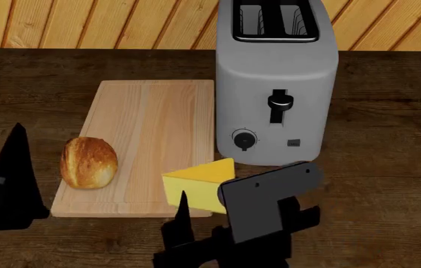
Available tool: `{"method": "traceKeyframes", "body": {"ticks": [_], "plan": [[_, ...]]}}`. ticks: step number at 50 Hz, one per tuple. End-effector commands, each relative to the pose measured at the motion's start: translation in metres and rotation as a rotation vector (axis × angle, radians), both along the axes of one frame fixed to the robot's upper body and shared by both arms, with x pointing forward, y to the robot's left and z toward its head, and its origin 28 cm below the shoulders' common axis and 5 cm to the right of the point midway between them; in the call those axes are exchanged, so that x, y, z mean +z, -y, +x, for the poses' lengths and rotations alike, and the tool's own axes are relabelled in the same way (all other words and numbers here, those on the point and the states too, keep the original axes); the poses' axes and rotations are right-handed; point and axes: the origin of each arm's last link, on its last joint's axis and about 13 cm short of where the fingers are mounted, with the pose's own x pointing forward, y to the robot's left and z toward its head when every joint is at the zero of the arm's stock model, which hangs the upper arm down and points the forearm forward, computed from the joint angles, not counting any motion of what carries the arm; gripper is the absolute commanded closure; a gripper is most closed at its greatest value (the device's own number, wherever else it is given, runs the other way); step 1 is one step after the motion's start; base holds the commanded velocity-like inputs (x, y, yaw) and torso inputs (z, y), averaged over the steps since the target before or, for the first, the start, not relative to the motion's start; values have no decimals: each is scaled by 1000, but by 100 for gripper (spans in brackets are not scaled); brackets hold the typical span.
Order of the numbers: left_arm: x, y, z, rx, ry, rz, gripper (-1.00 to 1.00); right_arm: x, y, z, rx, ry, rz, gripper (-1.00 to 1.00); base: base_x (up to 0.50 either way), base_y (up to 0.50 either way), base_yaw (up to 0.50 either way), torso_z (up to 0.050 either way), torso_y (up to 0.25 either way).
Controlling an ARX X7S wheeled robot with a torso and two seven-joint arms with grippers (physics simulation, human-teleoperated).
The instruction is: Place the bread and cheese on the cutting board.
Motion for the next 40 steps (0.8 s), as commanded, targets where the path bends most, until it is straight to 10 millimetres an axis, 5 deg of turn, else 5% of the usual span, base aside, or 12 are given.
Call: {"method": "traceKeyframes", "body": {"ticks": [1,21,40], "plan": [[6,-15,6,117,20,-14,-100,14,-12,30,2,55,-23,100,0,0,0,0,0],[8,-19,5,130,28,-25,-100,22,-35,66,37,81,-14,100,0,0,0,0,0],[8,-18,4,124,28,-23,-100,-11,-44,73,66,2,-7,100,0,0,0,0,0]]}}
